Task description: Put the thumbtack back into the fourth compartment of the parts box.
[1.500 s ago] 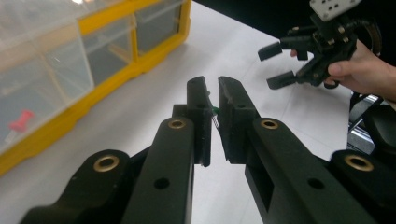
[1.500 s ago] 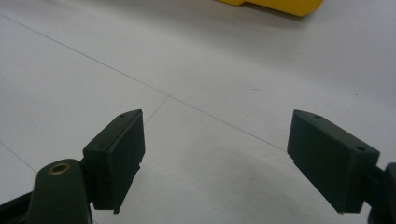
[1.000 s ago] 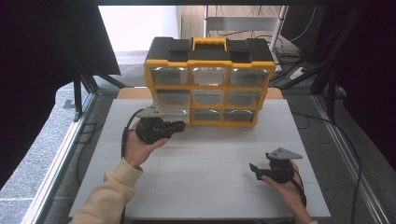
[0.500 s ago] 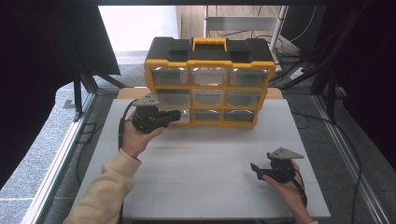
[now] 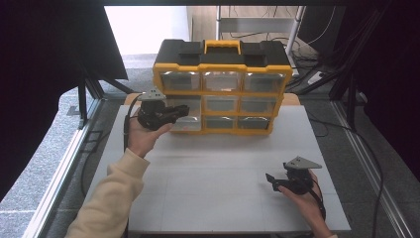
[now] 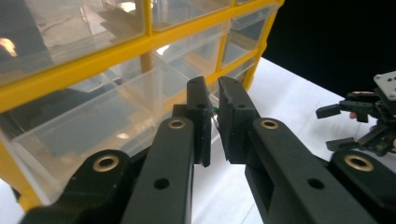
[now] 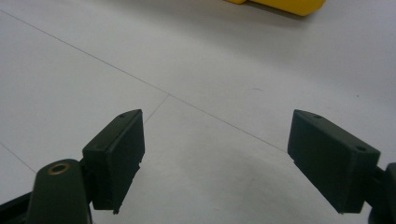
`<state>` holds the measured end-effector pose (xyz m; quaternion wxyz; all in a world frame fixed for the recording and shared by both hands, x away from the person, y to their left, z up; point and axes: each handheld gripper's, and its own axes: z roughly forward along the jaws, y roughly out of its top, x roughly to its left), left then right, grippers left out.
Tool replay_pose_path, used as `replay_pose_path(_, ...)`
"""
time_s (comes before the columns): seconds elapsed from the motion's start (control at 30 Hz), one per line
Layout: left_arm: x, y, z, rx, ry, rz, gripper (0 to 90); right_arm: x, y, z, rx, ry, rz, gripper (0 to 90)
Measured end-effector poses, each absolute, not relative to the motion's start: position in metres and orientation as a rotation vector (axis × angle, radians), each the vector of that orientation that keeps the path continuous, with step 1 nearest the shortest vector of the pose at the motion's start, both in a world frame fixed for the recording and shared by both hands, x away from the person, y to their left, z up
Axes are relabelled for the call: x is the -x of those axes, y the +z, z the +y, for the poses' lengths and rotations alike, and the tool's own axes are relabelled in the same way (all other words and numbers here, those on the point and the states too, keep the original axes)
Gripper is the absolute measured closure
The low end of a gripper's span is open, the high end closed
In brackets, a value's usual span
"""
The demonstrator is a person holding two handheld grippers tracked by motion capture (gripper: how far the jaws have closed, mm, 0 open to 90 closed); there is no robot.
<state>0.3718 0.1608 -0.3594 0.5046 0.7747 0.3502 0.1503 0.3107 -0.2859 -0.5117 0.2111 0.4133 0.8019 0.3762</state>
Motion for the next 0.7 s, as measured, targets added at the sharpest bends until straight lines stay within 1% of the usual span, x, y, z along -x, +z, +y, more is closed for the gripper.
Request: replay_pose_path(0.7, -0.407, -0.358, 0.170, -1.862, 0.410, 0.950, 82.9, -0.310, -0.512, -0.286, -1.151, 1.048, 2.224, 19.0)
